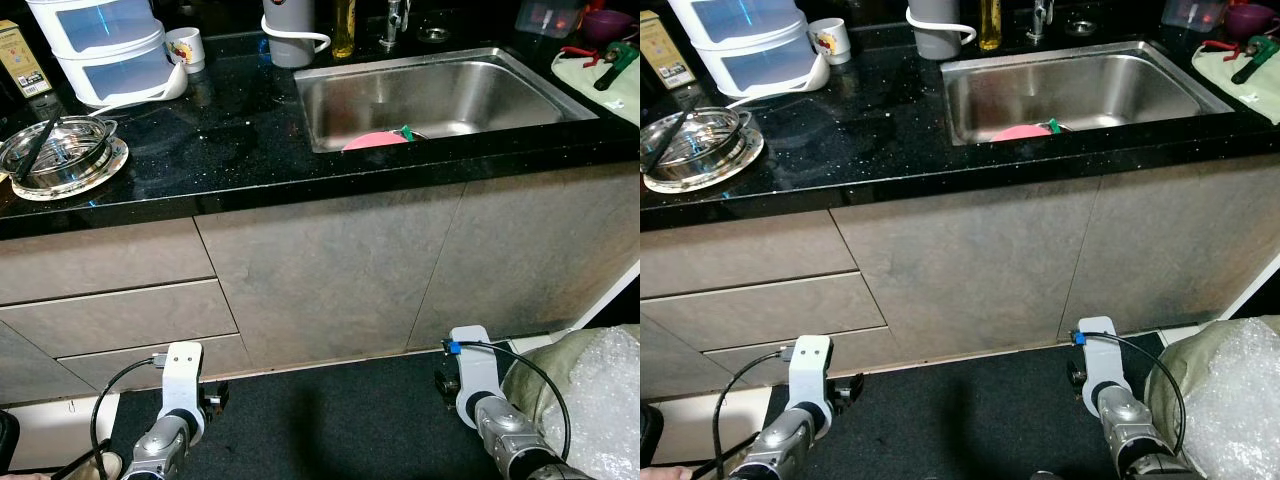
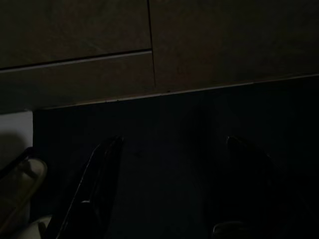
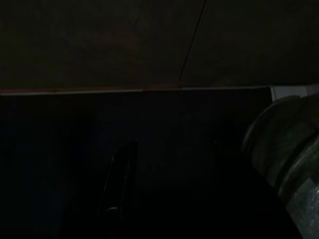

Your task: Kitchen organization

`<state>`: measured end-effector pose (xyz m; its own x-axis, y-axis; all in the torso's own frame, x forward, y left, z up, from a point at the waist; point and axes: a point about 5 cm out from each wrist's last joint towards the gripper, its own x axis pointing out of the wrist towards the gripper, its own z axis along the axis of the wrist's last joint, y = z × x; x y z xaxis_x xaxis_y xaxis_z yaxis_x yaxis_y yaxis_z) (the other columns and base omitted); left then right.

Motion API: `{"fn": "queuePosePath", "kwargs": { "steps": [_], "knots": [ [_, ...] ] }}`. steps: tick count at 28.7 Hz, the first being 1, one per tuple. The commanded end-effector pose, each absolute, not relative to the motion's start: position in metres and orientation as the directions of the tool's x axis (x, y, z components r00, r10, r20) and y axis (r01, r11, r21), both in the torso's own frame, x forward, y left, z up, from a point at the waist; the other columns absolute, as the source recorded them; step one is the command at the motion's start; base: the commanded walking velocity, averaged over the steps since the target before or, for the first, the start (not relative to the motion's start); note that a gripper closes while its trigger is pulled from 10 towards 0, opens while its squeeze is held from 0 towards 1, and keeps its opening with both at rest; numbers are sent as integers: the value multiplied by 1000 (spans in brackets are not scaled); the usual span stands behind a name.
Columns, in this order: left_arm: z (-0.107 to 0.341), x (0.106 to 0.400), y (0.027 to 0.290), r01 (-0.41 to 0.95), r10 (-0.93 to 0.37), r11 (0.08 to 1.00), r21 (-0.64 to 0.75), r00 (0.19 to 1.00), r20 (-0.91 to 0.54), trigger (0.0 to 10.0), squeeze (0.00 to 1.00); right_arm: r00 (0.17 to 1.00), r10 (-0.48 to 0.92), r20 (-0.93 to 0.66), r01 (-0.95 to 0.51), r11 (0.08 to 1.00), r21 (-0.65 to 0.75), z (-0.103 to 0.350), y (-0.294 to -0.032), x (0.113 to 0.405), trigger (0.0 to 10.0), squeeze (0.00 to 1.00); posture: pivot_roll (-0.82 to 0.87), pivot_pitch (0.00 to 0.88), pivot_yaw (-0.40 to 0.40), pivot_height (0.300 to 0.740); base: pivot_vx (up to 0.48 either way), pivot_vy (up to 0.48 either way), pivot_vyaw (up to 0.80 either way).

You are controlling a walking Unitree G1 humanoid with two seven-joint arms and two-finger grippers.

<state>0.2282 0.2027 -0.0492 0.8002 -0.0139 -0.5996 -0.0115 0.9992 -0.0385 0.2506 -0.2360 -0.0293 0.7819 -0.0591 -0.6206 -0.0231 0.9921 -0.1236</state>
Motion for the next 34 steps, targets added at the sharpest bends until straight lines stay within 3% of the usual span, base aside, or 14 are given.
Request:
{"fn": "queuePosePath", "kwargs": {
  "steps": [1, 30, 34],
  "knots": [
    [-51, 225, 209, -28, 4, 999, -29, 785, -619, 10000, 0, 784, -46, -619, -27, 994, -108, -30, -232, 252, 10000, 0, -26, 28, 36, 740, 0, 0, 775],
    [-50, 230, 205, -12, -7, 1000, -27, 780, -626, 10000, 0, 798, -27, -602, -46, 993, -106, -25, -229, 259, 10000, 0, -34, 0, 46, 740, 0, 0, 775],
    [-50, 230, 204, -14, -7, 999, -29, 779, -627, 10000, 0, 797, -33, -603, -43, 993, -111, -25, -230, 259, 10000, 0, -35, 0, 42, 740, 0, 0, 213]
  ]
}}
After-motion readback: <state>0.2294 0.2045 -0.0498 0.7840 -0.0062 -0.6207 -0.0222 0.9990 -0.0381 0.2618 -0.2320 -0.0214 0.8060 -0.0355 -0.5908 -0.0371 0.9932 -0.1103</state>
